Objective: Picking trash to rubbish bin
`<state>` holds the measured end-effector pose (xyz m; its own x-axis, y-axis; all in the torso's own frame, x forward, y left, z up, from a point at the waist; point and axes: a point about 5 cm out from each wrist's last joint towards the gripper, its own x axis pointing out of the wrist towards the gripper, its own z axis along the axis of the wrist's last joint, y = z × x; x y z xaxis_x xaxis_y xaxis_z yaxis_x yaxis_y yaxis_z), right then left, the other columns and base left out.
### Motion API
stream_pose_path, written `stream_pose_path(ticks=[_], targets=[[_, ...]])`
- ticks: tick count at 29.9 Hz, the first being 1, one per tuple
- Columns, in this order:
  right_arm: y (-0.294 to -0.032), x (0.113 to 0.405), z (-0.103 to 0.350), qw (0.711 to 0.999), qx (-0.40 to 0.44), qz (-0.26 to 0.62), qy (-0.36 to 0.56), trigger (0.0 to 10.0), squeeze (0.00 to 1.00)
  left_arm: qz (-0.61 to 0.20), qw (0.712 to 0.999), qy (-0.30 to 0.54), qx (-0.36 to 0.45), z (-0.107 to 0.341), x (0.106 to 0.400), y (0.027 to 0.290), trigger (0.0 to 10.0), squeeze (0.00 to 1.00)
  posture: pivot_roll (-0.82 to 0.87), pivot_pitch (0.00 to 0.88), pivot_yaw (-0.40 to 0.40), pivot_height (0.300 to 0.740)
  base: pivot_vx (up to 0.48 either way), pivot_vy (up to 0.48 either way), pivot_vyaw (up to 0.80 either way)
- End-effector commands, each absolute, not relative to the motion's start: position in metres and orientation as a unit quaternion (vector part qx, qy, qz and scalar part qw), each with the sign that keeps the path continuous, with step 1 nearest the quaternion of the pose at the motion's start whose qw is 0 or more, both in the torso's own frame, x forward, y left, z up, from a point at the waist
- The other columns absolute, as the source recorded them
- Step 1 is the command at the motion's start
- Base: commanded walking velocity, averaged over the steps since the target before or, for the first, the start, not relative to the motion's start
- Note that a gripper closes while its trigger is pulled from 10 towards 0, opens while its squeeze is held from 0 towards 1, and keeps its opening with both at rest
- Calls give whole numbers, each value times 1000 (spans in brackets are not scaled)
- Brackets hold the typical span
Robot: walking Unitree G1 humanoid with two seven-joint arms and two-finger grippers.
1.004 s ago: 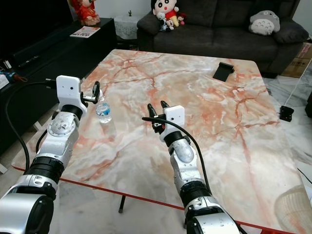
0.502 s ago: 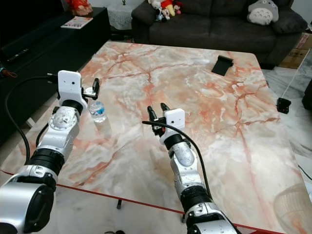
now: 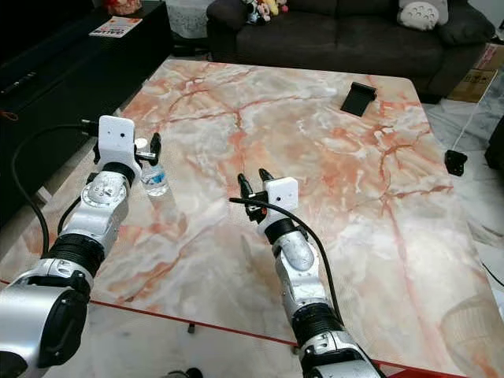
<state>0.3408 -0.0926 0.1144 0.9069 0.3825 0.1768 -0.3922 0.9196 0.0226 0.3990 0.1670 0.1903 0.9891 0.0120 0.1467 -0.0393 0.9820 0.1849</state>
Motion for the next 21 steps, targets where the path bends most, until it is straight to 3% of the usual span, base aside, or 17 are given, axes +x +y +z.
stream_pose_path(ticks=[1, 2, 3, 4, 21], targets=[[-89, 340, 117, 974, 23, 209, -88, 10000, 0, 10, 994, -58, 92, 185, 399, 166, 5137, 0, 4, 91, 14, 740, 0, 0, 0], [-89, 340, 117, 974, 24, 210, -88, 10000, 0, 7, 994, -59, 93, 185, 398, 166, 1216, 0, 4, 91, 14, 740, 0, 0, 0], [-89, 340, 117, 974, 24, 210, -88, 10000, 0, 7, 994, -59, 93, 185, 398, 166, 1216, 0, 4, 91, 14, 740, 0, 0, 0], [-89, 340, 117, 973, 24, 210, -88, 10000, 0, 6, 994, -61, 93, 185, 398, 166, 0, 0, 4, 91, 14, 740, 0, 0, 0], [-87, 340, 116, 973, 24, 212, -84, 10000, 0, -2, 993, -67, 100, 187, 399, 165, 0, 0, 7, 71, 15, 740, 0, 0, 0]])
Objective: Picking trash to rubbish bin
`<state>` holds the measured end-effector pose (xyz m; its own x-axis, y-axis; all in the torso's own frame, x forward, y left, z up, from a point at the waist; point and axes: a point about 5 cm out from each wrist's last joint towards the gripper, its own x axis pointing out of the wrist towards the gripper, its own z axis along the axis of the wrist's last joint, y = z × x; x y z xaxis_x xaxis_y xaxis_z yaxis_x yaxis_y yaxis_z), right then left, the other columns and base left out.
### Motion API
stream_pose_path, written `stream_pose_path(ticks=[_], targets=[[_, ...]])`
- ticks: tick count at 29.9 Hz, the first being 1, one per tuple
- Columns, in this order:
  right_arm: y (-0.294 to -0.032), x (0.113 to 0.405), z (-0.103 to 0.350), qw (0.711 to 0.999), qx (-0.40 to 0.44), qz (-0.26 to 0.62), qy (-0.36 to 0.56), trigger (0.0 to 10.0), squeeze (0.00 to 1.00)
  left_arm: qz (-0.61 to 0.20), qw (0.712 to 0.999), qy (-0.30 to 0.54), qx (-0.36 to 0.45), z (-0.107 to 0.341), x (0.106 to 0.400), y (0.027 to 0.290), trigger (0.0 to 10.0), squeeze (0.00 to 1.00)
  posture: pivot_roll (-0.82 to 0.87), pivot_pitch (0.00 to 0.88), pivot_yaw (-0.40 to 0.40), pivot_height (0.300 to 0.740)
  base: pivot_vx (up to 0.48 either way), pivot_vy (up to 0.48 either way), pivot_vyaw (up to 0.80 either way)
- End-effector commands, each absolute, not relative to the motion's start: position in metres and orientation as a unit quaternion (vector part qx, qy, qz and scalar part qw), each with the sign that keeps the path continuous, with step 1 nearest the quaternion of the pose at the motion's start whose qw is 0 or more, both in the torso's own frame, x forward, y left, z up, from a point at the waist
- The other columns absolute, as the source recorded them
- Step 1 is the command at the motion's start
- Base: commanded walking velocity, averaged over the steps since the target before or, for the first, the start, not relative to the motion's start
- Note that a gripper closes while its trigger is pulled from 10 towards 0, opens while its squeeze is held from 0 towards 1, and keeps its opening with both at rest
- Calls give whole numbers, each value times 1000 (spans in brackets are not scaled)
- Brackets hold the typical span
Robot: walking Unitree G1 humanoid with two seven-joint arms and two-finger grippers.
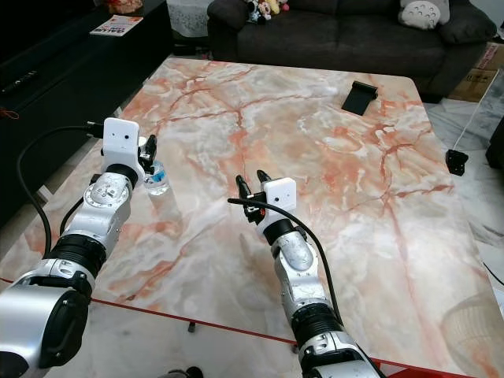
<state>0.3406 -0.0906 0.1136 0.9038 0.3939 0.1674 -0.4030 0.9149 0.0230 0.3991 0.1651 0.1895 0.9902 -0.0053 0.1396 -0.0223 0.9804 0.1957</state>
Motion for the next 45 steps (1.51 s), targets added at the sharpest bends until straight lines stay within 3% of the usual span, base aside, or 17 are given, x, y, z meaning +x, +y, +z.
stream_pose_path(ticks=[1, 14, 18, 19, 20, 21, 22, 29, 45], targets=[[-87, 340, 116, 973, 24, 212, -84, 10000, 0, -2, 993, -67, 100, 187, 398, 164, 0, 0, 7, 71, 15, 740, 0, 0, 0], [-83, 342, 117, 974, 26, 212, -82, 10000, 0, -12, 993, -48, 109, 166, 389, 165, 0, 0, 22, 74, 17, 740, 0, 0, 0], [-82, 344, 119, 974, 25, 210, -83, 10000, 0, 5, 991, -79, 111, 171, 384, 171, 0, 0, 37, 69, 18, 740, 0, 0, 0], [-83, 344, 120, 974, 25, 208, -84, 10000, 0, 10, 990, -90, 107, 173, 383, 172, 2353, 0, 39, 69, 19, 740, 0, 0, 0], [-83, 345, 121, 974, 25, 206, -85, 10000, 0, 15, 990, -103, 99, 176, 381, 172, 8902, 0, 42, 67, 20, 740, 0, 0, 0], [-84, 346, 122, 975, 26, 205, -86, 10000, 0, 18, 989, -111, 92, 177, 380, 173, 8902, 0, 42, 66, 21, 740, 0, 0, 0], [-85, 347, 124, 975, 25, 201, -90, 10000, 0, 23, 988, -127, 87, 180, 377, 175, 10000, 0, 43, 66, 23, 740, 0, 0, 0], [-93, 355, 139, 978, 29, 171, -115, 10000, 0, 47, 984, -149, 81, 176, 363, 183, 10000, 0, 46, 61, 36, 740, 0, 0, 0], [-99, 360, 157, 977, 34, 152, -147, 10000, 0, 38, 978, -184, 95, 185, 352, 174, 10000, 0, 45, 61, 42, 740, 0, 0, 0]])
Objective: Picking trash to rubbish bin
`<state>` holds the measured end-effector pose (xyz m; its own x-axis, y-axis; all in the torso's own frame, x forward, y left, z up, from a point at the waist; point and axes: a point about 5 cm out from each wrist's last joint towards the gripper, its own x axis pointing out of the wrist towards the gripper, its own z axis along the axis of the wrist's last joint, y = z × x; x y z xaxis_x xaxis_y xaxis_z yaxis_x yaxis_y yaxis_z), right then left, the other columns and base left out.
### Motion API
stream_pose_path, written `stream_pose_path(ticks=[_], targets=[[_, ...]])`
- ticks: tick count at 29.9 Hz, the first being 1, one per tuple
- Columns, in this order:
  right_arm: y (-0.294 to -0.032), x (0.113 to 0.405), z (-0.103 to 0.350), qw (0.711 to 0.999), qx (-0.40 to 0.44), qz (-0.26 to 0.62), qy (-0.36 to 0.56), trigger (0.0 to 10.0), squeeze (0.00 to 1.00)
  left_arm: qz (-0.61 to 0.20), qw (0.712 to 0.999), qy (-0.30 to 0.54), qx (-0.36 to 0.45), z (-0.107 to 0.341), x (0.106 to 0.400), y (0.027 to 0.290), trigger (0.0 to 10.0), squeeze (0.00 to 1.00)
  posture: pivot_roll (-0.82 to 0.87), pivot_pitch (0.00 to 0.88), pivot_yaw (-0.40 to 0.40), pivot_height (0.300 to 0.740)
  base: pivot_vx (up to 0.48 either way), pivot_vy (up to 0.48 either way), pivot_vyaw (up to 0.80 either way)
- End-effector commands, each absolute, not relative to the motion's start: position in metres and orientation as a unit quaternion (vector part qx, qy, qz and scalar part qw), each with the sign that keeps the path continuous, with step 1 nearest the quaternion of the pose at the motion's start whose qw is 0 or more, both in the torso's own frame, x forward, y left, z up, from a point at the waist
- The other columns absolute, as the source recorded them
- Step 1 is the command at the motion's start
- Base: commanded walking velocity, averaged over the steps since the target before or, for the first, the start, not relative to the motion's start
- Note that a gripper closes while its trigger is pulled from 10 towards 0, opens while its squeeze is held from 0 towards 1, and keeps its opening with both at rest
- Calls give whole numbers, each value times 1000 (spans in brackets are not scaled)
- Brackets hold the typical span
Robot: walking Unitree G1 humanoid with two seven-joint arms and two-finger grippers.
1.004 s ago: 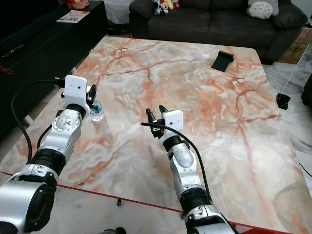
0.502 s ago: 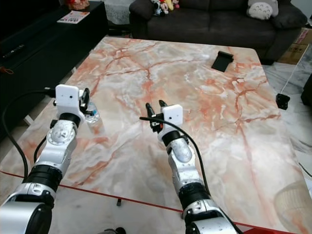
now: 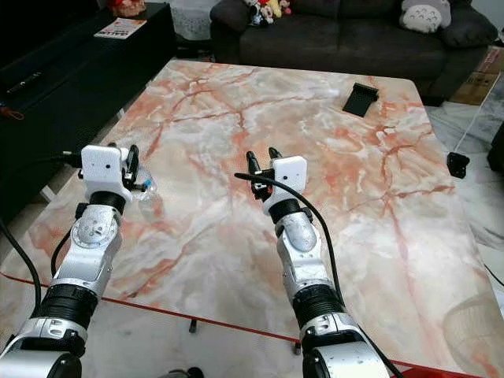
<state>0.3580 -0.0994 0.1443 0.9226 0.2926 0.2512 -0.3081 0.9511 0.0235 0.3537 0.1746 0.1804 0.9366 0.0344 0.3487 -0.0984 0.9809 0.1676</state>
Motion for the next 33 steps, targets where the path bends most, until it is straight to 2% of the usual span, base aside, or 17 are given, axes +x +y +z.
stream_pose_path(ticks=[1, 27, 33], targets=[[-99, 360, 158, 976, 36, 150, -151, 10000, 0, 37, 976, -193, 95, 188, 352, 173, 10000, 0, 45, 61, 42, 740, 0, 0, 0], [-100, 359, 155, 976, 34, 155, -146, 10000, 0, 33, 977, -190, 92, 188, 350, 167, 10000, 0, 41, 60, 36, 740, 0, 0, 0], [-100, 359, 154, 977, 34, 156, -144, 10000, 0, 34, 977, -188, 92, 188, 350, 167, 10000, 0, 40, 60, 34, 740, -255, 0, 0]])
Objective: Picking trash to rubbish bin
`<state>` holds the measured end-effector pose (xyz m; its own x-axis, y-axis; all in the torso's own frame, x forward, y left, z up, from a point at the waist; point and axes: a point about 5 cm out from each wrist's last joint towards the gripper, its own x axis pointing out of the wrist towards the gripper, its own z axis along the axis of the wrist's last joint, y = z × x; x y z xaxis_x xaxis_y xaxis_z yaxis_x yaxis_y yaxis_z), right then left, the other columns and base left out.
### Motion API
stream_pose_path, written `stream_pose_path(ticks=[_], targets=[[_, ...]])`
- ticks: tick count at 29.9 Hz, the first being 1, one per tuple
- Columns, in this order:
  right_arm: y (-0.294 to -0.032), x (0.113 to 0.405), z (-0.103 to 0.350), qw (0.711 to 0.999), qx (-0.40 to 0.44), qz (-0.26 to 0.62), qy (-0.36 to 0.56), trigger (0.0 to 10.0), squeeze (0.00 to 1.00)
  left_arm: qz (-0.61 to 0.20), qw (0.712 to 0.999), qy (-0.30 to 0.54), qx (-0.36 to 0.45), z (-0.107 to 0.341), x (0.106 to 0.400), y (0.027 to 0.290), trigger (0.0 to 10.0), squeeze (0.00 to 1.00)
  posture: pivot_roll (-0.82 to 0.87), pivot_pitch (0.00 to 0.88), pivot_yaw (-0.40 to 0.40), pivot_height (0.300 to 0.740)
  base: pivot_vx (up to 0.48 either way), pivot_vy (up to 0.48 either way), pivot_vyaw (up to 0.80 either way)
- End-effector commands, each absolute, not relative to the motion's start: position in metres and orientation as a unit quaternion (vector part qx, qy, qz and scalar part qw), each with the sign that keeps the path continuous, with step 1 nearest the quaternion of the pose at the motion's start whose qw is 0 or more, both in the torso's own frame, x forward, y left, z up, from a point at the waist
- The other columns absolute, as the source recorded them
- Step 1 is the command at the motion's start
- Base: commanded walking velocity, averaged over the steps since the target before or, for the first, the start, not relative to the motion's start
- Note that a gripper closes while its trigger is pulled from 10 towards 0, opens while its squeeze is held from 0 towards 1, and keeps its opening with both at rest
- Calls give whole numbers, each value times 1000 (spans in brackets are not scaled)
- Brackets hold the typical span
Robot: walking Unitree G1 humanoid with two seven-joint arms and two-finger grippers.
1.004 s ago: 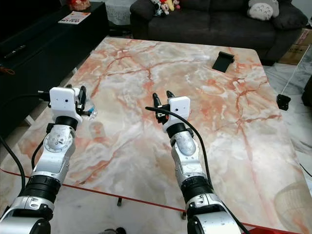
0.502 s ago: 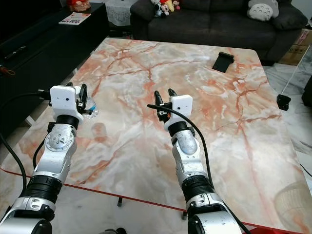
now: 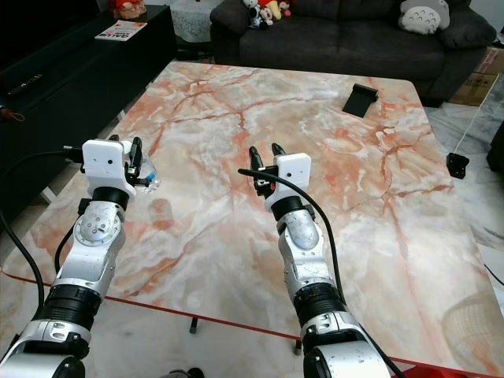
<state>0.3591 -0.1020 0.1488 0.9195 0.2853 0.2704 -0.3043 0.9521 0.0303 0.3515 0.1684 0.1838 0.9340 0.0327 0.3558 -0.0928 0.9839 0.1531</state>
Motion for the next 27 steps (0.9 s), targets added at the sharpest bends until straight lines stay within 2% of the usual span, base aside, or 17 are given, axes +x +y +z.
stream_pose_path(ticks=[1, 27], targets=[[-100, 359, 154, 977, 34, 156, -144, 10000, 0, 34, 977, -188, 92, 188, 350, 167, 10000, 0, 40, 60, 34, 740, -255, 0, 0], [-100, 358, 151, 977, 33, 158, -140, 10000, 0, 35, 977, -190, 92, 189, 350, 166, 10000, 0, 37, 58, 29, 740, -251, 0, 0]])
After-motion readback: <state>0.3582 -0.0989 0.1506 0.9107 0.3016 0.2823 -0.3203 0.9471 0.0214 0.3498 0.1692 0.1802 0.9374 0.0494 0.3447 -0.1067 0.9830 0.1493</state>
